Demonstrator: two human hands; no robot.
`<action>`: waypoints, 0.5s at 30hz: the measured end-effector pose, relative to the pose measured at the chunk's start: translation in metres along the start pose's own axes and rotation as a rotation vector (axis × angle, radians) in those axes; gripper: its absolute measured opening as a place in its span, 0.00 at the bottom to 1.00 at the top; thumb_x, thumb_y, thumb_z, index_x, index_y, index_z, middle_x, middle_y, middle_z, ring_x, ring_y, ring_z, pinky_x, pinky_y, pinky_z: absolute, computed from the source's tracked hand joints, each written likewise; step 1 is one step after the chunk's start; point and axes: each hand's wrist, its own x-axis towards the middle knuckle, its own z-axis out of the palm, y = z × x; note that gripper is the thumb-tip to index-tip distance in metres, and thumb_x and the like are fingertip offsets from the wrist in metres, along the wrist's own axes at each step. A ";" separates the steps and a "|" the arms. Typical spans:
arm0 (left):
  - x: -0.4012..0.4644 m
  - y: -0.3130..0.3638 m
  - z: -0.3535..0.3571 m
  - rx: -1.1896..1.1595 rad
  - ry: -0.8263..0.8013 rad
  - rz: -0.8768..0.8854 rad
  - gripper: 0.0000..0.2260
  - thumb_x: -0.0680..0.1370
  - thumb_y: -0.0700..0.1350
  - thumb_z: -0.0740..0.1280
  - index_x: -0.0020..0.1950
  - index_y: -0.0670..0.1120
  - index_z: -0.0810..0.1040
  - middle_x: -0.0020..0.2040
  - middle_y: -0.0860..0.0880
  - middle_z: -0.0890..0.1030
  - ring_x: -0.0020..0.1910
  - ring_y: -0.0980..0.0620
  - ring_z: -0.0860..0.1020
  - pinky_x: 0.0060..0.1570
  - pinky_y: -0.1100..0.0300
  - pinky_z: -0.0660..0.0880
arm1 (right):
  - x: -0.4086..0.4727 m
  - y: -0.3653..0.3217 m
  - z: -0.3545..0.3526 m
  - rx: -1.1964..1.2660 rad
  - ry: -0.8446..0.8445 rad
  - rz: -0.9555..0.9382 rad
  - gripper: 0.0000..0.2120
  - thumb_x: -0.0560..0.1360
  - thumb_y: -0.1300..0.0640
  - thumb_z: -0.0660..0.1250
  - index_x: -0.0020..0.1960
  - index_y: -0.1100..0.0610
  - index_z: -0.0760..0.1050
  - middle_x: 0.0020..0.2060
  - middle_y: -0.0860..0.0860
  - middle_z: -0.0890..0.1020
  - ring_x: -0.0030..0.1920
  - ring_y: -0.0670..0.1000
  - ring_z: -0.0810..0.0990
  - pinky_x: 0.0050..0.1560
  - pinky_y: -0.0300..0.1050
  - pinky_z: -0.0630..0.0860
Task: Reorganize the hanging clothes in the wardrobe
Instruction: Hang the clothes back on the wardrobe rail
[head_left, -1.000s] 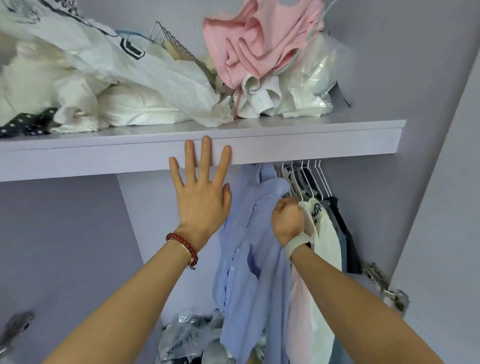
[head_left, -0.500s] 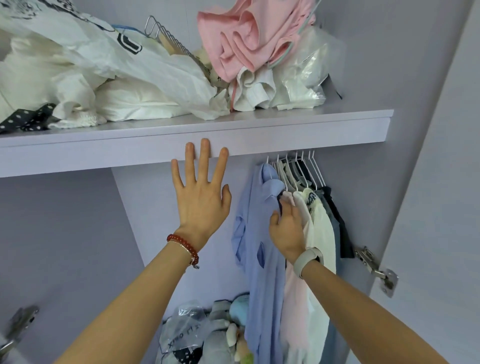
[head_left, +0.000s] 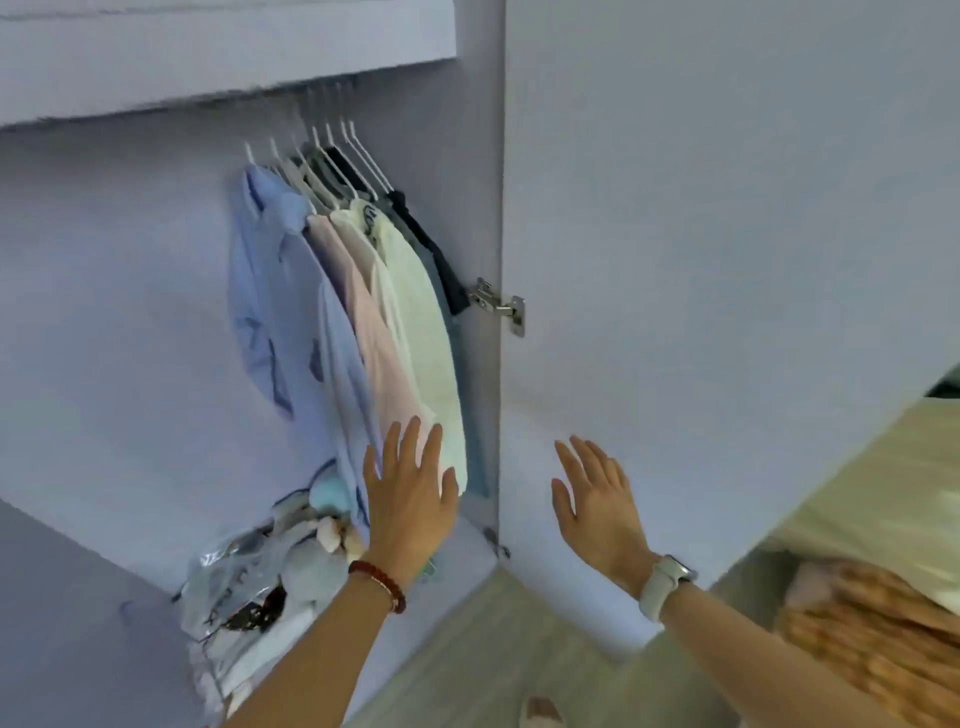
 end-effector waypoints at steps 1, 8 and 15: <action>-0.010 0.019 0.015 -0.032 -0.094 0.028 0.22 0.75 0.46 0.66 0.69 0.44 0.69 0.70 0.42 0.68 0.71 0.41 0.64 0.67 0.41 0.59 | -0.022 0.020 0.000 -0.029 -0.022 0.073 0.22 0.80 0.53 0.53 0.73 0.56 0.58 0.72 0.54 0.61 0.73 0.53 0.55 0.73 0.51 0.50; -0.063 0.151 0.088 -0.131 -0.450 0.582 0.20 0.80 0.48 0.57 0.71 0.45 0.65 0.72 0.46 0.65 0.72 0.49 0.61 0.69 0.51 0.58 | -0.173 0.136 -0.026 -0.155 -0.057 0.530 0.21 0.79 0.52 0.52 0.72 0.54 0.59 0.72 0.52 0.62 0.72 0.52 0.57 0.70 0.49 0.52; -0.116 0.314 0.142 -0.267 -0.639 0.985 0.16 0.77 0.44 0.64 0.64 0.41 0.75 0.64 0.42 0.74 0.64 0.43 0.72 0.62 0.49 0.68 | -0.308 0.235 -0.062 -0.068 0.062 1.063 0.19 0.79 0.54 0.53 0.69 0.56 0.64 0.69 0.52 0.67 0.70 0.53 0.61 0.69 0.50 0.58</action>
